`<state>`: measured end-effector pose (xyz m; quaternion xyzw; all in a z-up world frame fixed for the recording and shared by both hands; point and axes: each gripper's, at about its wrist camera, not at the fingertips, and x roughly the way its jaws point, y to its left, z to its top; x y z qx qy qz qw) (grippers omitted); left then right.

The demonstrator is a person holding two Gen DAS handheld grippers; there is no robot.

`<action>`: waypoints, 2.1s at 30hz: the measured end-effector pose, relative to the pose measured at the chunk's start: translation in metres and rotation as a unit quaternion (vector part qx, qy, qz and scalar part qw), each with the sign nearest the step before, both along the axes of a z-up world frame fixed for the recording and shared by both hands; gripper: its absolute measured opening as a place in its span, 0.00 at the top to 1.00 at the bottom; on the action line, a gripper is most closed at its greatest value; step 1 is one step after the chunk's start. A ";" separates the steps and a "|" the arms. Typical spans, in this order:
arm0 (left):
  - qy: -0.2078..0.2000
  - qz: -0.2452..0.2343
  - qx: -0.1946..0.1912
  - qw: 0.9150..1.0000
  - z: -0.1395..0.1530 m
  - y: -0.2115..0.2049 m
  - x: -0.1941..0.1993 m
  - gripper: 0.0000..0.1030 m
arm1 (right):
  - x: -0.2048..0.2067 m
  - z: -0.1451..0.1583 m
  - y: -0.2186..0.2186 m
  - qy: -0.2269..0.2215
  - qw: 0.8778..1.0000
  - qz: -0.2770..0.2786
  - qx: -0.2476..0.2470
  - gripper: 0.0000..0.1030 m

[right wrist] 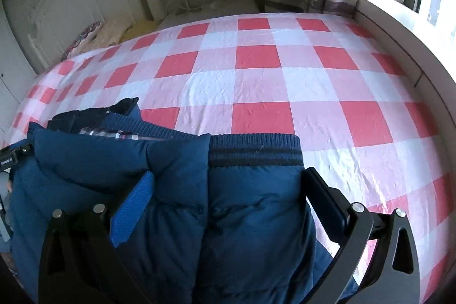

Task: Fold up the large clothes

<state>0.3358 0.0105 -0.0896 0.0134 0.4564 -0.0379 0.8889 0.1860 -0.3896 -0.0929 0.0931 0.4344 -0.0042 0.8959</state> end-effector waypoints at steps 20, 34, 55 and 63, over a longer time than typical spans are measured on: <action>-0.003 -0.056 0.042 0.998 -0.010 -0.072 -0.003 0.02 | 0.019 0.008 0.104 0.030 0.994 0.071 -0.078 0.04; -0.033 -0.033 0.054 0.997 0.018 -0.069 -0.003 0.02 | 0.013 0.048 0.125 -0.004 0.995 0.076 -0.062 0.05; -0.021 -0.064 0.014 0.998 0.009 -0.041 -0.056 0.02 | -0.050 0.039 0.136 0.005 0.987 0.137 -0.082 0.05; -0.021 -0.059 0.040 0.997 -0.004 -0.043 -0.056 0.02 | -0.045 0.013 0.134 0.025 0.989 0.129 -0.061 0.05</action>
